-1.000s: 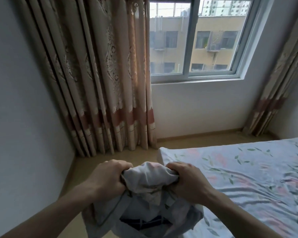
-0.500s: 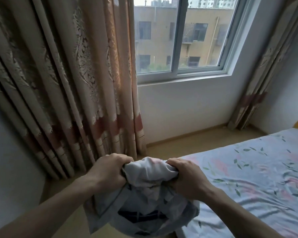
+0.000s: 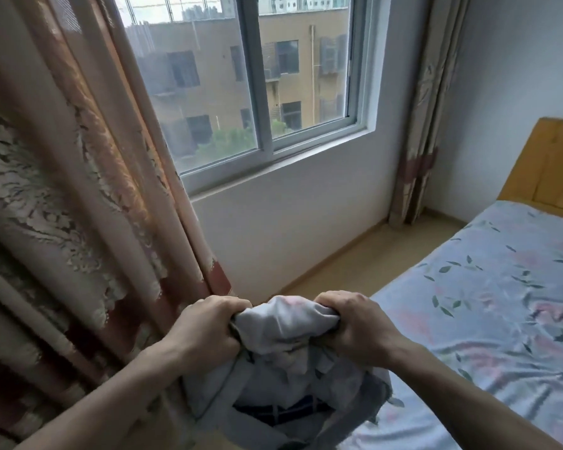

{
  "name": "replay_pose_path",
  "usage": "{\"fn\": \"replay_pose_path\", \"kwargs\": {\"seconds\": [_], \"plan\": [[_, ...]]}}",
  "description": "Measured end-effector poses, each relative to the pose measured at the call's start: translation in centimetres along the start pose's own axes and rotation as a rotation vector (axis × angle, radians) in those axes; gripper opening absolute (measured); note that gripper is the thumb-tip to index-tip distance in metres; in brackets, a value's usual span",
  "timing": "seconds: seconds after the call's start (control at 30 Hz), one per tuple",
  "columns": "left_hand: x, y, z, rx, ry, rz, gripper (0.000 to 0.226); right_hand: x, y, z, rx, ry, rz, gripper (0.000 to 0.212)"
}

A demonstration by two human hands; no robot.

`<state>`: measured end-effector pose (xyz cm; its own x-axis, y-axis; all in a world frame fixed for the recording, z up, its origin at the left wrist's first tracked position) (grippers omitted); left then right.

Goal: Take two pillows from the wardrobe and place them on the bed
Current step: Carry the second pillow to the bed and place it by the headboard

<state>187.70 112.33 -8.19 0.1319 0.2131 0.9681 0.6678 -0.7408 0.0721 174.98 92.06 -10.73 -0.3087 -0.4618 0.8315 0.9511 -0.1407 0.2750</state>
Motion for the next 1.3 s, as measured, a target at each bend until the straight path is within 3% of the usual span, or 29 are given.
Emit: {"fn": "replay_pose_path", "kwargs": {"seconds": [0.43,0.83,1.3], "plan": [[2.5,24.4,9.7,-0.11,0.006,-0.046,0.017,-0.1,23.2,-8.1,-0.052,-0.021,-0.031,0.02],[-1.8,48.0,16.9,-0.325,-0.007,0.089,0.023,-4.6,38.4,-18.0,-0.386,-0.092,-0.101,0.029],[-6.7,66.7,7.0,-0.702,-0.07,0.277,0.018,1.2,41.4,-29.3,-0.728,-0.177,-0.282,0.015]]}}
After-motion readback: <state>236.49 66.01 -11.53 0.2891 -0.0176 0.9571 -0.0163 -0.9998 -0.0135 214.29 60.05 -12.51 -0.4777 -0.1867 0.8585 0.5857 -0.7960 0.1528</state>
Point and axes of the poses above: each hand's wrist, its own y-axis towards the middle knuckle, its own x-axis out of the back of the hand, z = x × y, the point moved 6 cm from there along y, towards the middle knuckle, and after that the axes turned 5 degrees about x, right-handed, at the moved point
